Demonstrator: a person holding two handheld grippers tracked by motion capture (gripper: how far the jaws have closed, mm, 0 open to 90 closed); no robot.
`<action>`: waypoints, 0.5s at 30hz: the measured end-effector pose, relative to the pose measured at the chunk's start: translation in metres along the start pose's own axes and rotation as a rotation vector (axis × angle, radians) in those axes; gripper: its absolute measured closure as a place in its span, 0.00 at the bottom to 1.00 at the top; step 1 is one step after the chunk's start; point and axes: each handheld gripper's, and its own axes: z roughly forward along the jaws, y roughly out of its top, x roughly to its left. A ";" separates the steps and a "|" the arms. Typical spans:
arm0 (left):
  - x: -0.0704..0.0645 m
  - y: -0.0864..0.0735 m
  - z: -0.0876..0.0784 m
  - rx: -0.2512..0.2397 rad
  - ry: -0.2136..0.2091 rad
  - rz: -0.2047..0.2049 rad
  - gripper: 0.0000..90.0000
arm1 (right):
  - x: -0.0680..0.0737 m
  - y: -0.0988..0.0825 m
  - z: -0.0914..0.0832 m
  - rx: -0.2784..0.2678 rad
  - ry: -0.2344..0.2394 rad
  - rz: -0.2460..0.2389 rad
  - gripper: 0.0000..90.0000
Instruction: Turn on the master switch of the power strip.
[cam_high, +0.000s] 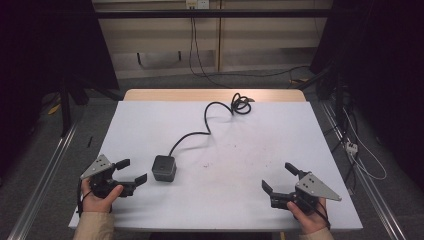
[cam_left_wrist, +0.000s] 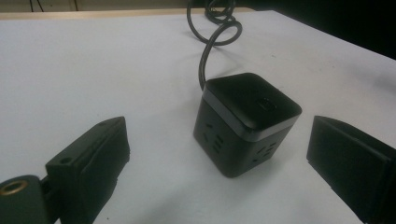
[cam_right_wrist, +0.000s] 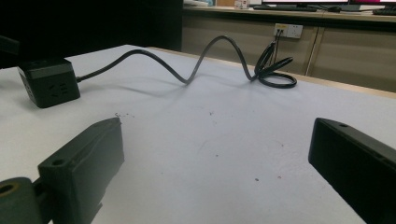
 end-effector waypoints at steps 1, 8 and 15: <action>0.000 0.000 0.000 0.001 0.003 0.000 0.06 | 0.000 0.000 0.000 0.000 -0.001 0.000 0.03; 0.003 -0.003 0.000 0.007 0.000 -0.011 0.06 | 0.000 0.000 0.000 0.001 -0.002 0.003 0.03; 0.005 -0.004 0.000 0.007 -0.003 -0.011 0.06 | 0.000 0.000 0.000 0.000 -0.001 0.003 0.03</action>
